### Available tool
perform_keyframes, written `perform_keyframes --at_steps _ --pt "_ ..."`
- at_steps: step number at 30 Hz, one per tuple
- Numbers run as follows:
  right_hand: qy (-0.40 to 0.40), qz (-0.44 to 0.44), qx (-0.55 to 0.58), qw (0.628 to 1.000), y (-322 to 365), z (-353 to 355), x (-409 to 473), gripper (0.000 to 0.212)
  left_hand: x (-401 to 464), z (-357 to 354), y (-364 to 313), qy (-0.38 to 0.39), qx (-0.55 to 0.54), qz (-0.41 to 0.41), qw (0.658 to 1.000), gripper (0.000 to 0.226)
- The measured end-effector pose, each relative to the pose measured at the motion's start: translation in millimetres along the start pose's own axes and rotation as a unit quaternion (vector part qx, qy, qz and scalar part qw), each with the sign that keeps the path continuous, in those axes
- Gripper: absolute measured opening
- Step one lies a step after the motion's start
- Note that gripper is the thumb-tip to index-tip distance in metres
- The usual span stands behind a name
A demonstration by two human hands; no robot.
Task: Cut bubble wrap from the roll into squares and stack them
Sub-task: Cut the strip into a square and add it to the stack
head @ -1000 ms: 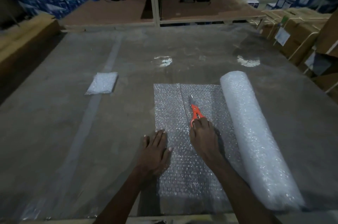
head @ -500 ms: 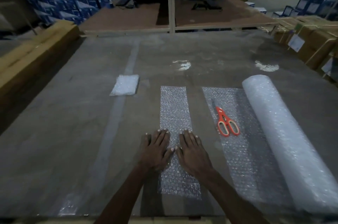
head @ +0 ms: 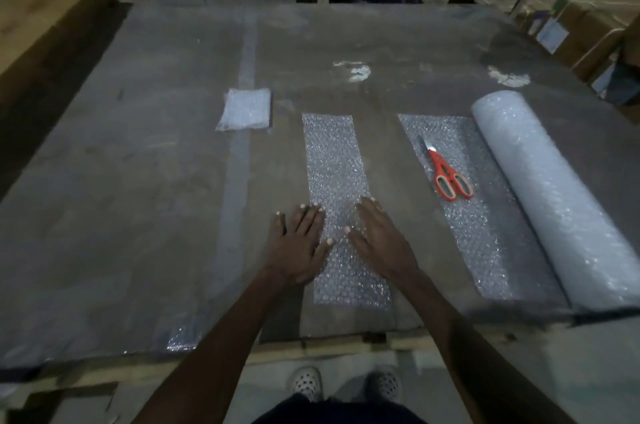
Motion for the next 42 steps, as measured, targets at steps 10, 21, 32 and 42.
perform_keyframes --at_steps 10,21,32,42 --pt "-0.030 0.202 0.023 0.979 9 23 -87 0.017 -3 1 1 -0.006 -0.005 -0.004 1.000 0.076" --pt "0.069 0.243 -0.011 0.967 8 23 -82 0.010 -47 11 -17 -0.028 -0.170 -0.025 0.985 0.083" --pt "0.158 0.099 0.142 0.972 7 33 -62 0.008 -81 24 -25 -0.028 -0.237 -0.026 0.971 0.061" --pt "0.098 -0.089 0.497 0.858 -5 65 -7 0.026 -16 54 1 -0.132 -0.561 0.121 0.808 0.009"
Point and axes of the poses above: each hand's wrist, its own x-axis towards the middle knuckle, its own z-axis out of the back of the hand, y = z × x, the point moved 3 cm from there along x, towards the middle knuckle, and after that the axes turned 1 degree about -x, right-handed, at the moved point
